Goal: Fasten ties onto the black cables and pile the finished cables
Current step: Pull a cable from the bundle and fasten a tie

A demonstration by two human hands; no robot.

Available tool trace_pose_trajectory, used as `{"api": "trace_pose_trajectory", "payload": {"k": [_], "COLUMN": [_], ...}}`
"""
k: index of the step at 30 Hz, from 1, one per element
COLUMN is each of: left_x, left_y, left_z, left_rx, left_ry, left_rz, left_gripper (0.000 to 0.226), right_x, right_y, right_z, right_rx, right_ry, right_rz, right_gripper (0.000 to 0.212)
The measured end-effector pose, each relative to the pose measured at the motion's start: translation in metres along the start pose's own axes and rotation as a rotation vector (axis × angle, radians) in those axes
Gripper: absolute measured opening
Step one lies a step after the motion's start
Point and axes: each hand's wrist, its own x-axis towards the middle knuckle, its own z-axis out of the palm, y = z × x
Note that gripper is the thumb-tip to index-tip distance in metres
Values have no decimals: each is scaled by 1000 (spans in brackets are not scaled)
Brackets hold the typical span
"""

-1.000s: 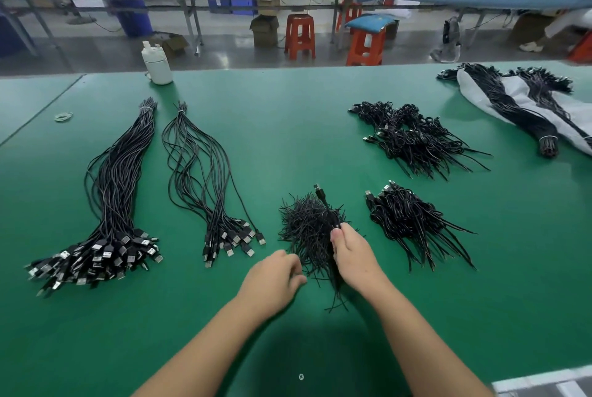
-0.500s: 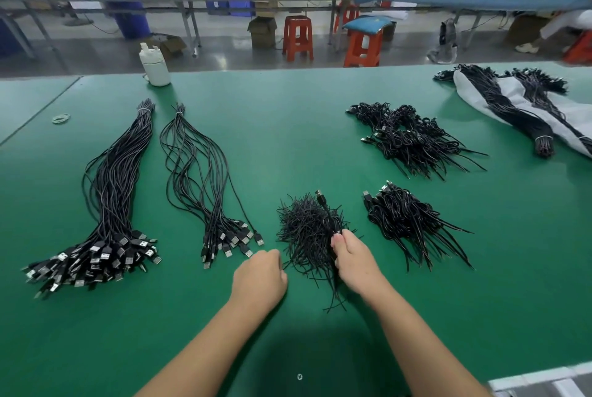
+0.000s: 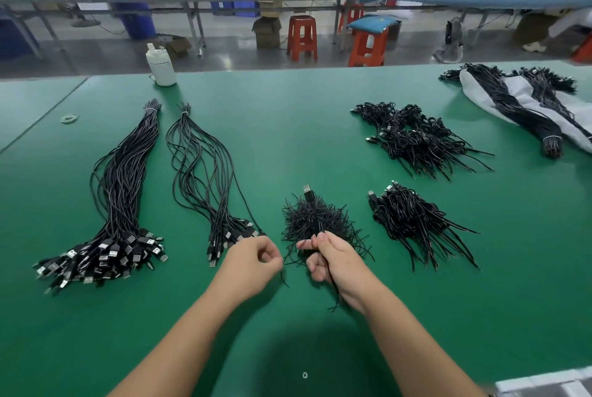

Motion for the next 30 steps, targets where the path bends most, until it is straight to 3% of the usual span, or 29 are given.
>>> {"api": "trace_pose_trajectory", "payload": {"k": [5, 10, 14, 17, 20, 22, 26, 28, 30], "left_x": [-3, -6, -3, -2, 0, -2, -7, -7, -6], "left_y": [2, 7, 9, 11, 16, 21, 30, 28, 26], "left_z": [7, 16, 18, 12, 6, 5, 9, 8, 8], "left_rx": [-162, -456, -372, -264, -322, -372, -430, -430, -400], "left_ry": [-134, -158, -64, 130, 276, 258, 174, 168, 139], "left_rz": [-62, -86, -54, -19, 21, 65, 161, 159, 154], "left_gripper": [10, 4, 9, 14, 15, 17, 30, 27, 20], "right_x": [0, -3, -7, -10, -12, -13, -11, -11, -12], "right_y": [-2, -5, -8, -11, -13, -11, -11, -11, -12], "right_z": [7, 12, 13, 13, 14, 17, 23, 22, 22], "right_rx": [-56, -234, -343, -444, -410, -349, -334, -337, -279], "right_ry": [49, 112, 136, 150, 39, -40, -35, -35, -46], "right_rz": [-99, -170, -233, -242, -212, -195, -181, -174, -166], "right_gripper": [34, 31, 30, 31, 30, 29, 25, 18, 25]}}
